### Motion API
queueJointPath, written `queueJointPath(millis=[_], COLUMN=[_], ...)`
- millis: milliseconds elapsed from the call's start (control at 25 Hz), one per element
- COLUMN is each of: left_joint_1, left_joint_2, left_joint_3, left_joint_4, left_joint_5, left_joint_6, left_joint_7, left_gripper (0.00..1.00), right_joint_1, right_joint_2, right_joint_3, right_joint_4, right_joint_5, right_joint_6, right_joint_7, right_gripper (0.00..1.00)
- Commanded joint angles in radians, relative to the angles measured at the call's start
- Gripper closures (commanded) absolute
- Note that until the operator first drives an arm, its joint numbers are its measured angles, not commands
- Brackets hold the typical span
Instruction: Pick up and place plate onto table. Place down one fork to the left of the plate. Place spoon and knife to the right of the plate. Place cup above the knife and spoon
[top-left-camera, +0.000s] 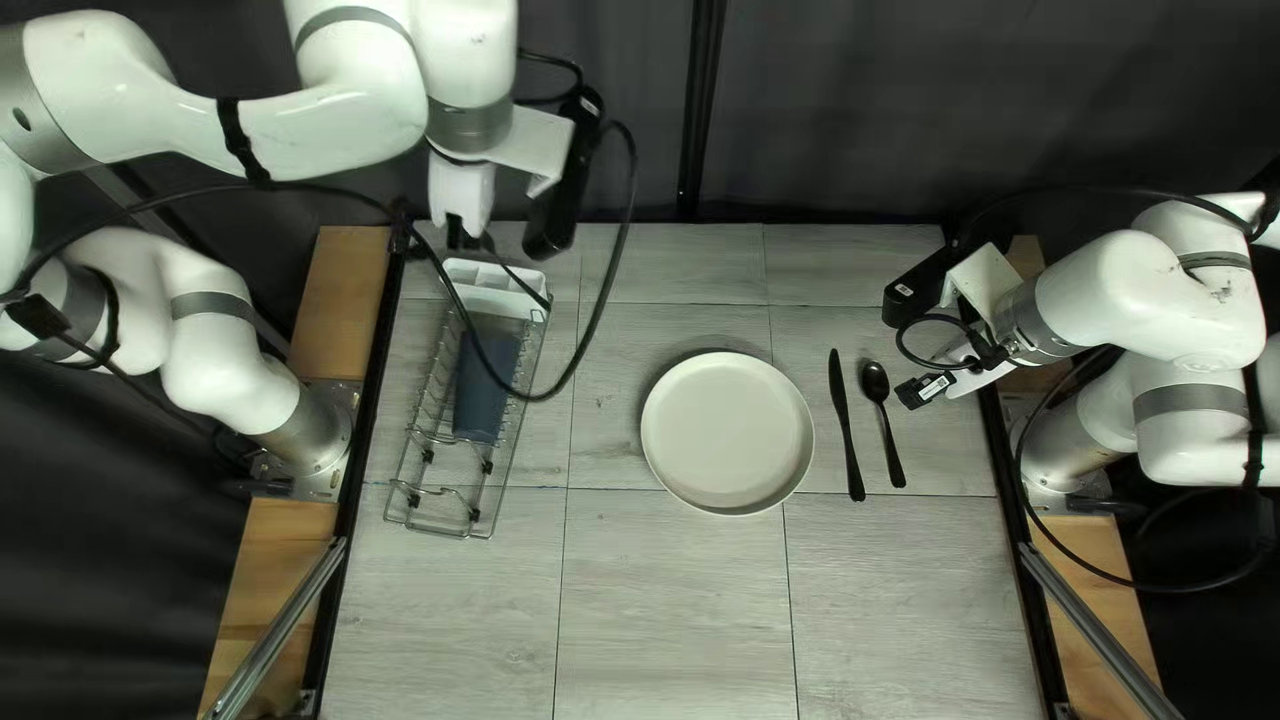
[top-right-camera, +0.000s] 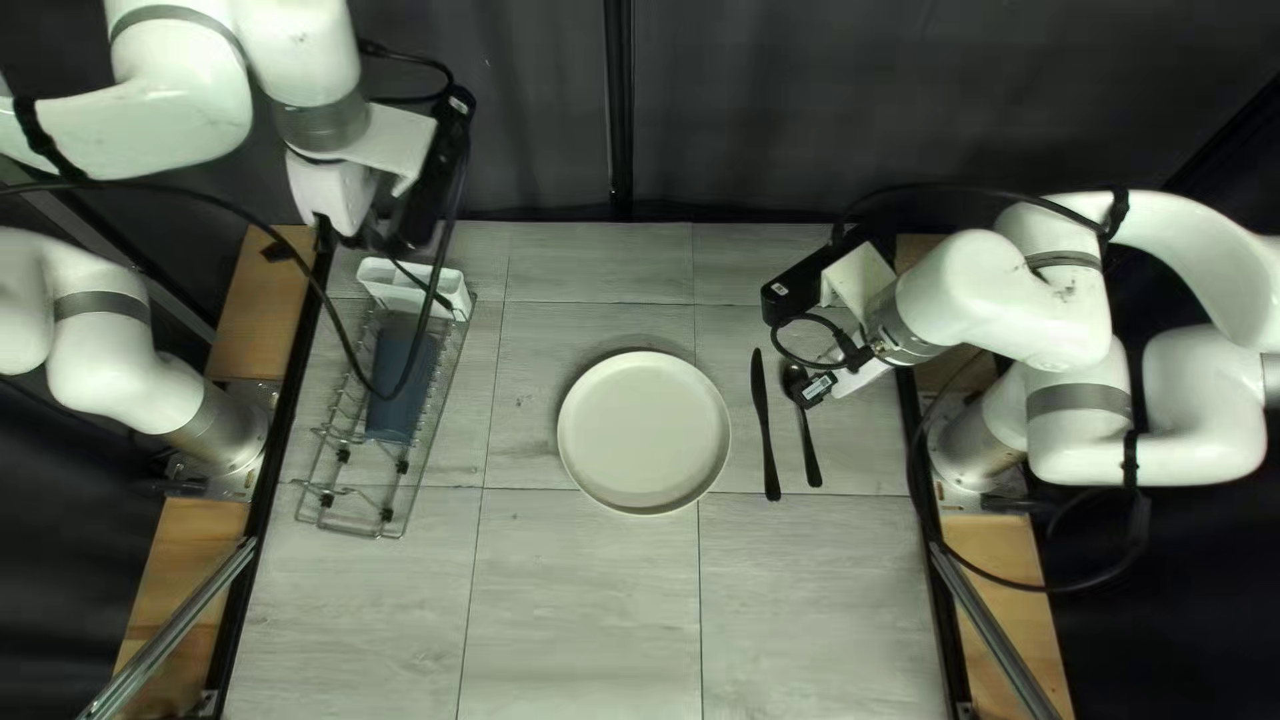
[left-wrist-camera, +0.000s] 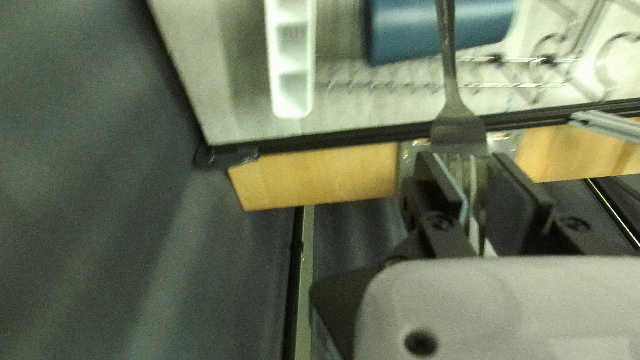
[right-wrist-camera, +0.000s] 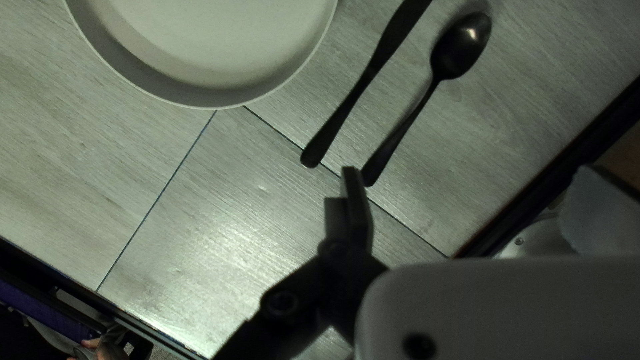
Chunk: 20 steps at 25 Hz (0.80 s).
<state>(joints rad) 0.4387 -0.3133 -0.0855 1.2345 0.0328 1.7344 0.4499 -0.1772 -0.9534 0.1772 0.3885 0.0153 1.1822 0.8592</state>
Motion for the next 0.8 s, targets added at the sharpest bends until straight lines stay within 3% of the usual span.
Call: queueJointPath(millis=[40, 160, 440, 800], left_joint_1=[-0.031, -0.059, -0.126, -0.153], left_joint_2=[0.117, 0.137, 0.242, 0.329], left_joint_3=[-0.053, -0.095, -0.190, -0.215], left_joint_4=[0.030, -0.013, -0.013, -0.109], left_joint_5=[-0.086, -0.084, 0.004, 0.095], left_joint_6=[-0.127, -0.247, -0.431, -0.657], left_joint_7=[-0.152, -0.242, -0.410, -0.473], left_gripper=[1.00, 1.00, 1.00, 1.00], right_joint_1=[0.000, 0.000, 0.000, 0.000], right_joint_2=[0.000, 0.000, 0.000, 0.000], right_joint_3=[0.000, 0.000, 0.000, 0.000], right_joint_4=[0.000, 0.000, 0.000, 0.000], right_joint_5=[0.000, 0.000, 0.000, 0.000], right_joint_6=[0.000, 0.000, 0.000, 0.000], right_joint_7=[0.000, 0.000, 0.000, 0.000], right_gripper=[0.00, 0.00, 0.00, 0.00])
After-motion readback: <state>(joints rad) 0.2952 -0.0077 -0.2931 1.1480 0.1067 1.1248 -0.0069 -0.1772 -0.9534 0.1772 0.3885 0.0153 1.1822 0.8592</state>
